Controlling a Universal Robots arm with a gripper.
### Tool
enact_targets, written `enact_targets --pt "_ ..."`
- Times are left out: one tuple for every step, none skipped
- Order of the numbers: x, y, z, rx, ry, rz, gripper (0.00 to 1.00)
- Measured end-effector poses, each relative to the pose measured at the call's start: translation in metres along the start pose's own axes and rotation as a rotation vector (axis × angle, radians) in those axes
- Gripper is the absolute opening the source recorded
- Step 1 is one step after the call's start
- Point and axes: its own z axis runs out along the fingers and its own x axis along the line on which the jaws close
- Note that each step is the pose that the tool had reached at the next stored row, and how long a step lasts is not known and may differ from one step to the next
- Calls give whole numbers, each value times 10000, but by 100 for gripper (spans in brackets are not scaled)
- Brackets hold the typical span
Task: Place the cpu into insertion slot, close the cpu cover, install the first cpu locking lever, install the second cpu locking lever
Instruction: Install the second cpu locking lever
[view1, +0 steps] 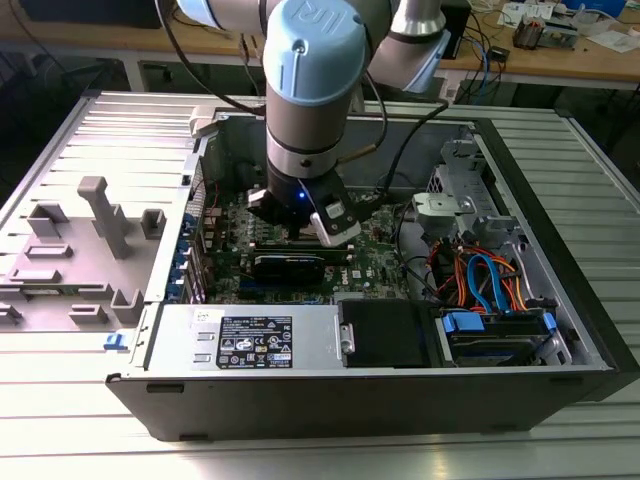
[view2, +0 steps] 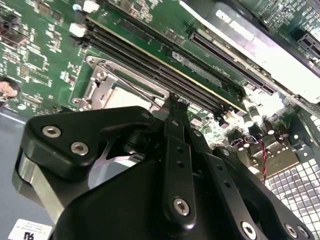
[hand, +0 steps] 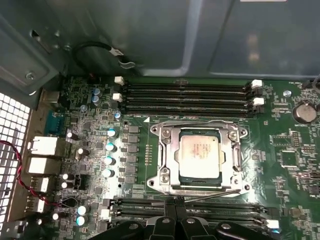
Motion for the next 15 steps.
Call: enact_targets --pt "8 -3 11 -20 0 -2 11" --pt "16 -5 25 -41 -2 -3 11" --pt "25 -8 39 -57 -2 -5 11" --pt "40 -15 66 -73 -2 -7 11" --pt "50 -19 87 -82 -2 -8 11" --pt "58 -22 101 -90 -2 -10 11" --pt "73 -26 116 -102 -2 -10 11" --pt "83 -28 126 -122 -2 -11 11" --pt "93 -31 140 -152 -4 -12 11" --pt "96 -33 151 -174 -4 -13 11" --pt "111 -15 239 -287 -10 -18 11" --pt "155 7 288 -318 -11 -20 11" --pt "180 22 300 -318 -10 -19 11" --pt "181 34 312 -318 -10 -19 11" --pt "180 42 318 -318 -10 -19 11"
